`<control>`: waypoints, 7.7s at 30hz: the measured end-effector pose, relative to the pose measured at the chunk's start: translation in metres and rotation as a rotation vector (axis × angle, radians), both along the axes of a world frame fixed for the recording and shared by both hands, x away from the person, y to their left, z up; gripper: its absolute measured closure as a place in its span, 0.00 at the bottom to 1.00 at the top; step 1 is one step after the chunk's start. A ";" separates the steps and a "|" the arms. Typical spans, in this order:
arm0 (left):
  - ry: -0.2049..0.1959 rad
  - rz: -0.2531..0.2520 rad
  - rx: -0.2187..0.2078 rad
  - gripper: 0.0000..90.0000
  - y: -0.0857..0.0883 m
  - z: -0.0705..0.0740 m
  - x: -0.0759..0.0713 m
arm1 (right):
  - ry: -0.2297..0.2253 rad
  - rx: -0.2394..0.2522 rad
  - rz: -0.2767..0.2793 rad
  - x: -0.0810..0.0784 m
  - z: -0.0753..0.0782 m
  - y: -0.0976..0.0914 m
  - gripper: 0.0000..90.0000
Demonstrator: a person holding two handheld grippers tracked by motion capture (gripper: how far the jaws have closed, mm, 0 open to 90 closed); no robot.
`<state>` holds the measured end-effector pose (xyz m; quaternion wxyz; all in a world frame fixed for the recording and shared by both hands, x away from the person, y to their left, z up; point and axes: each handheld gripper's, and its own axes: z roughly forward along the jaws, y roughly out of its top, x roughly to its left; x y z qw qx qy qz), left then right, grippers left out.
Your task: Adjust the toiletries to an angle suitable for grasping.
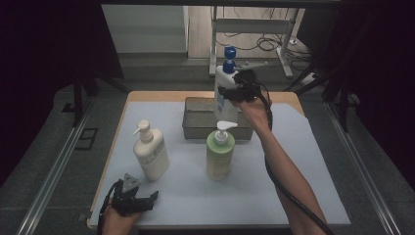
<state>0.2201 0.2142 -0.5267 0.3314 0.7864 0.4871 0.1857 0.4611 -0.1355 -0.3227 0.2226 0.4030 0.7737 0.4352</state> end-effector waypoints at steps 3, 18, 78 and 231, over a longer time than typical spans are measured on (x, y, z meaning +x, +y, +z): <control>0.000 0.000 0.000 0.12 0.000 0.000 0.000 | 0.000 -0.003 0.001 0.005 -0.002 0.006 0.44; 0.001 0.002 -0.002 0.12 0.000 0.000 0.000 | -0.019 -0.003 -0.007 0.026 -0.016 0.026 0.44; 0.001 0.002 0.000 0.12 0.000 0.000 0.000 | 0.054 -0.051 0.080 0.009 -0.085 0.020 0.38; 0.007 -0.001 0.000 0.12 0.000 0.000 0.001 | 0.286 -0.019 0.249 0.028 -0.139 0.057 0.99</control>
